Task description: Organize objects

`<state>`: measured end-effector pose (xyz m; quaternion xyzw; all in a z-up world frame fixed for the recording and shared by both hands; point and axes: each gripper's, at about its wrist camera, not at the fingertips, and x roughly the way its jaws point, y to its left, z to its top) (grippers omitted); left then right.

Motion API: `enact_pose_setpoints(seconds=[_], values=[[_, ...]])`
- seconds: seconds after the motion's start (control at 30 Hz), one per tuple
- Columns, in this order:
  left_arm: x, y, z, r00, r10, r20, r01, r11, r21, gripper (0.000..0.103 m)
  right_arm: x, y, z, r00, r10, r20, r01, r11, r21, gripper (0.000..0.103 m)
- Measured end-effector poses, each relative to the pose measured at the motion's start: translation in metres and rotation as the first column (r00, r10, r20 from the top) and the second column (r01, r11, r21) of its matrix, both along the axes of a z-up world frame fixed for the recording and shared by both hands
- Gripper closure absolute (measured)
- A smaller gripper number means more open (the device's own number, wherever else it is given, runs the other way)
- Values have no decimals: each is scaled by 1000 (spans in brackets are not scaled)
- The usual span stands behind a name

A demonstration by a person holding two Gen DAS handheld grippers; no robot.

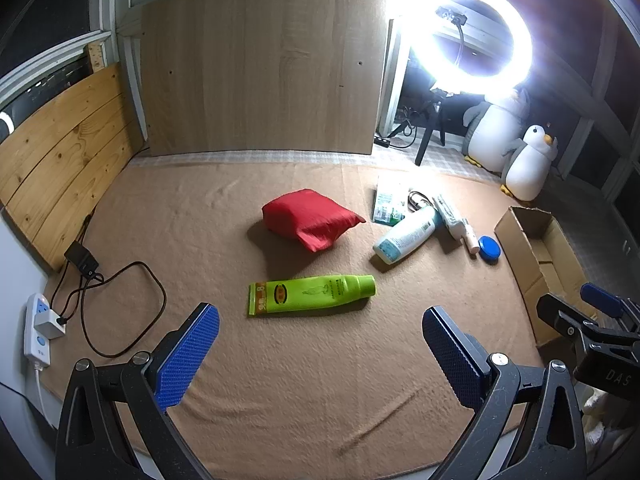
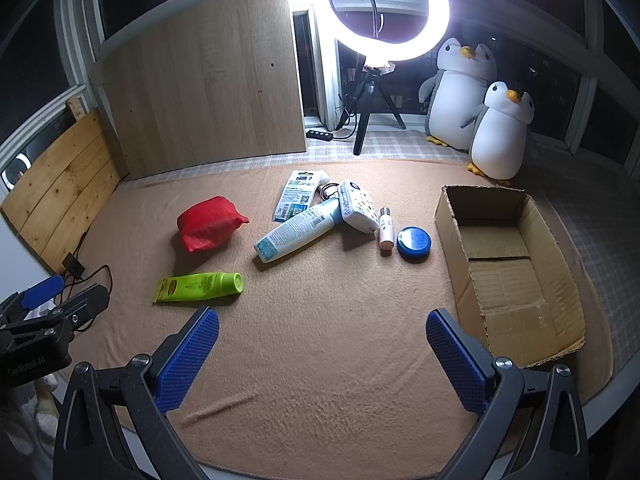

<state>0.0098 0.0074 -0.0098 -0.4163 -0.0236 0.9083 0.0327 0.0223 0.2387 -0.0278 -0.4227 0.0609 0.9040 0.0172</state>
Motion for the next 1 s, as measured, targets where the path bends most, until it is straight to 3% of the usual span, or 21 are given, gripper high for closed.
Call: enact_pose_setpoints(seconds=[1.0], values=[[-15, 4, -4, 1000, -1, 10, 1, 1000, -4, 0, -2, 1, -1, 1000, -7, 9, 7, 1000, -6, 1]])
